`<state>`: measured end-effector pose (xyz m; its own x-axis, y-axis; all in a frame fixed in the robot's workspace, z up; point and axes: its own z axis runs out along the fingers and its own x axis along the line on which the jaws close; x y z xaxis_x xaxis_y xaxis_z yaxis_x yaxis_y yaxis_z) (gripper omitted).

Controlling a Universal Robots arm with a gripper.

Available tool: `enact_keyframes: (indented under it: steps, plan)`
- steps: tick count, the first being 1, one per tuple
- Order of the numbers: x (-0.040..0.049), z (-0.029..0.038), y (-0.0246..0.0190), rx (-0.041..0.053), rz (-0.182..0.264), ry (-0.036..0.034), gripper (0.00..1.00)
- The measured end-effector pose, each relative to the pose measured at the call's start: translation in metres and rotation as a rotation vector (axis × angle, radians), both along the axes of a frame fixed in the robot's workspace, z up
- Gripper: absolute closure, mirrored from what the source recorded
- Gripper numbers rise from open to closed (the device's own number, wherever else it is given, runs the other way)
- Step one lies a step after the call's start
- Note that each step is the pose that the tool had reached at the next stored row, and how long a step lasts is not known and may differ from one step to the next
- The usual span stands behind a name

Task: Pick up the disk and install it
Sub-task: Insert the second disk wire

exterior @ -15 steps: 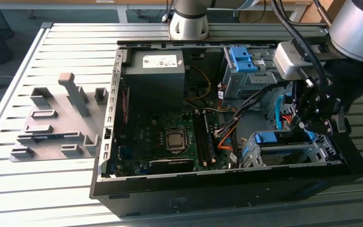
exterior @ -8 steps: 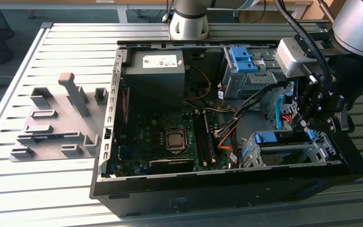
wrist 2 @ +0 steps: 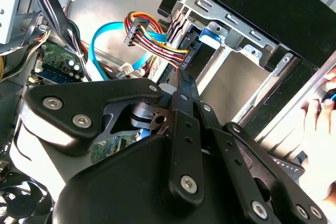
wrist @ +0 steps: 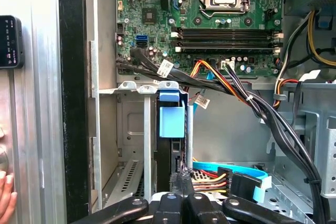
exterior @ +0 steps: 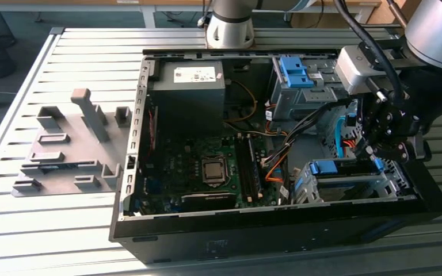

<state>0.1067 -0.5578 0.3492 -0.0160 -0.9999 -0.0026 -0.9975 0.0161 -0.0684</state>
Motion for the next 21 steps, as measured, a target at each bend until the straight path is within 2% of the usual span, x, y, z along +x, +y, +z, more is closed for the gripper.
enact_keyframes:
  steps: [8, 10, 17, 21]
  plan:
    - [-0.0061, 0.0012, 0.0000, -0.0002, 0.000, 0.0000, 0.89]
    - [-0.0062, 0.0056, 0.0000, -0.0001, 0.000, 0.0000, 0.89]
    - [-0.0065, 0.0291, 0.0003, -0.0001, 0.000, 0.0001, 0.89]
    - [-0.0066, 0.0295, 0.0003, 0.0001, 0.000, 0.0001, 0.89]
